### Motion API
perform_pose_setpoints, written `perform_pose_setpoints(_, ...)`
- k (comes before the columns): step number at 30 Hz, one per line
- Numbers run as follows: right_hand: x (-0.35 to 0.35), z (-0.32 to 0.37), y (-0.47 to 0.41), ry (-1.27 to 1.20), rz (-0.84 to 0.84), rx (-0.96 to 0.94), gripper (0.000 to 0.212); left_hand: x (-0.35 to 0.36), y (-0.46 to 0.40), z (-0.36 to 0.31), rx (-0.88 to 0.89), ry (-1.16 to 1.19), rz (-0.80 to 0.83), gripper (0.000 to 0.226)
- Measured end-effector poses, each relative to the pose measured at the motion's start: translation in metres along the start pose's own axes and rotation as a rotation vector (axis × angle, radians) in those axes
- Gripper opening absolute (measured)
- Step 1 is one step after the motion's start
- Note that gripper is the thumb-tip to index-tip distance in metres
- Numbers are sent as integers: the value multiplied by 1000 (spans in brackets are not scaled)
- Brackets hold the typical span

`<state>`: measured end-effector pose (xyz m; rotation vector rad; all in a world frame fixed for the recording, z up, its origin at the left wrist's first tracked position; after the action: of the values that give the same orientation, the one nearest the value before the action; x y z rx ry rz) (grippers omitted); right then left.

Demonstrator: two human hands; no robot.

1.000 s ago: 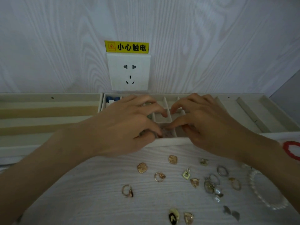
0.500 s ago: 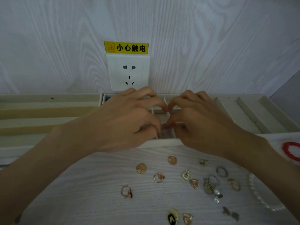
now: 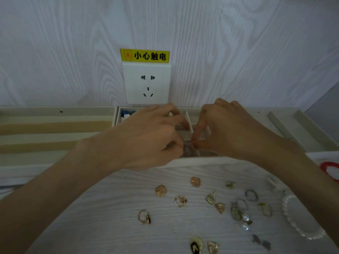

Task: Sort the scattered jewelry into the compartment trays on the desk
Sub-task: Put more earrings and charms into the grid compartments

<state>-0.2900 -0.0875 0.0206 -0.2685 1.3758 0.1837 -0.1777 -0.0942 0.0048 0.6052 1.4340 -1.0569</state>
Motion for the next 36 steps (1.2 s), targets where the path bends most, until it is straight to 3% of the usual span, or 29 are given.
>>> perform_pose_setpoints(9, -1, 4, 8, -87, 23, 43, 11, -18, 5, 11, -114, 77, -122, 39)
perform_pose_setpoints(17, 6, 5, 11, -208, 91, -2, 43, -9, 5, 8, -83, 70, -37, 42)
perform_pose_setpoints(22, 10, -9, 19, -244, 156, -16, 16, -8, 5, 11, -80, 135, 11, 49)
perform_pose_setpoints(27, 11, -13, 25, -206, 80, -180, 50, -3, 7, 12, -60, 114, 81, 53)
perform_pose_setpoints(36, 9, -7, 22, -118, 7, -254, 58, -2, 4, 8, -41, 14, 64, 49)
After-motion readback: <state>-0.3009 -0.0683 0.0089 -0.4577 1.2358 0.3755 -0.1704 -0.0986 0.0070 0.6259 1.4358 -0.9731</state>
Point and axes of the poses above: each hand's wrist, its own y-axis away from the middle knuckle, its own x-axis out of the palm, z = x × y, the point moved 6 cm from there along -y, towards the middle knuckle, and after that the axes turned 8 degrees about -y, right-handed, at the moved point
